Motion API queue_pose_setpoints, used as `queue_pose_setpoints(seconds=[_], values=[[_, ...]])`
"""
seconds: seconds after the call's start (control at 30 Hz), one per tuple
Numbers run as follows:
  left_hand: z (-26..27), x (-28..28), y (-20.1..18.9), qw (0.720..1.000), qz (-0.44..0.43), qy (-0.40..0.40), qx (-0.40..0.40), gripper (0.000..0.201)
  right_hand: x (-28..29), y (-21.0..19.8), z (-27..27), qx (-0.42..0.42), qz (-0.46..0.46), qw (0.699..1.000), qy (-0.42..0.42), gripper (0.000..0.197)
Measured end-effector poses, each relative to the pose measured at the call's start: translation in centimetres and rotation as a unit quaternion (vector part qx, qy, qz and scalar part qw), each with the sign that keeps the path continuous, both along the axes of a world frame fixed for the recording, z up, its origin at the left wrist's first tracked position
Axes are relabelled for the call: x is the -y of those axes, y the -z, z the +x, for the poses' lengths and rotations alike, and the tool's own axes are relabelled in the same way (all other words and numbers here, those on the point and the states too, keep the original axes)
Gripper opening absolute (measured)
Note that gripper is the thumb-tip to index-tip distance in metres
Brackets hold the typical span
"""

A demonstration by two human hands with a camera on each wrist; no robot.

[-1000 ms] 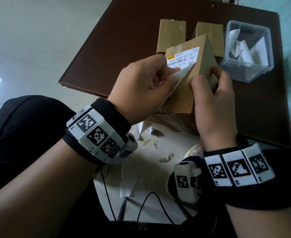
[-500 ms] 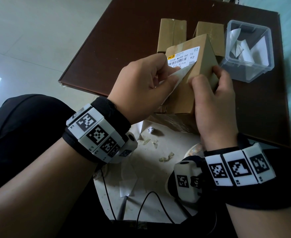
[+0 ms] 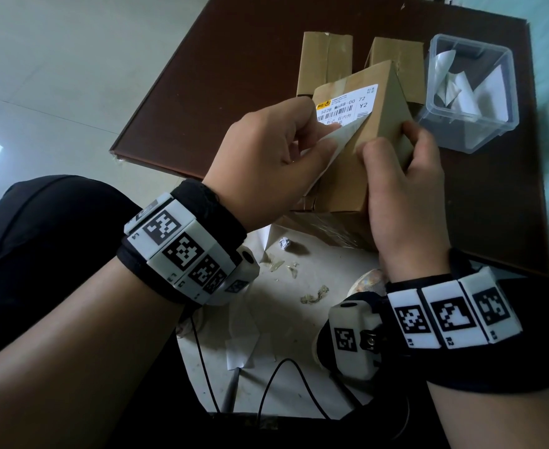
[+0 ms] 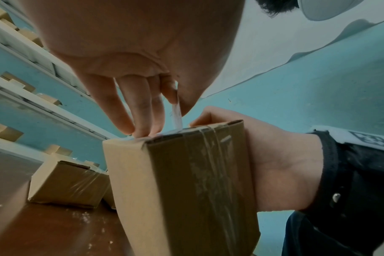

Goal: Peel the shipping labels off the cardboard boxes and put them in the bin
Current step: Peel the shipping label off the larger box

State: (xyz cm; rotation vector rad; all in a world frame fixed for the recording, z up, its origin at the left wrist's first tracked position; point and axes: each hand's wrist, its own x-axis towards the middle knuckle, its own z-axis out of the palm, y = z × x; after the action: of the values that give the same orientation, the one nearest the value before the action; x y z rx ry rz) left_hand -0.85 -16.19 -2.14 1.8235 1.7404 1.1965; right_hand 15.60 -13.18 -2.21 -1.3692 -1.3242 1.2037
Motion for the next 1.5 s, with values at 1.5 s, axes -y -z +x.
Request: queue_pose_setpoints(seconds=[1.5], values=[[-0.86, -0.41, 0.05, 0.999, -0.001, 0.03, -0.041, 0.042, 0.0, 0.12, 0.1, 0.007, -0.007, 1.0, -0.003, 0.063]])
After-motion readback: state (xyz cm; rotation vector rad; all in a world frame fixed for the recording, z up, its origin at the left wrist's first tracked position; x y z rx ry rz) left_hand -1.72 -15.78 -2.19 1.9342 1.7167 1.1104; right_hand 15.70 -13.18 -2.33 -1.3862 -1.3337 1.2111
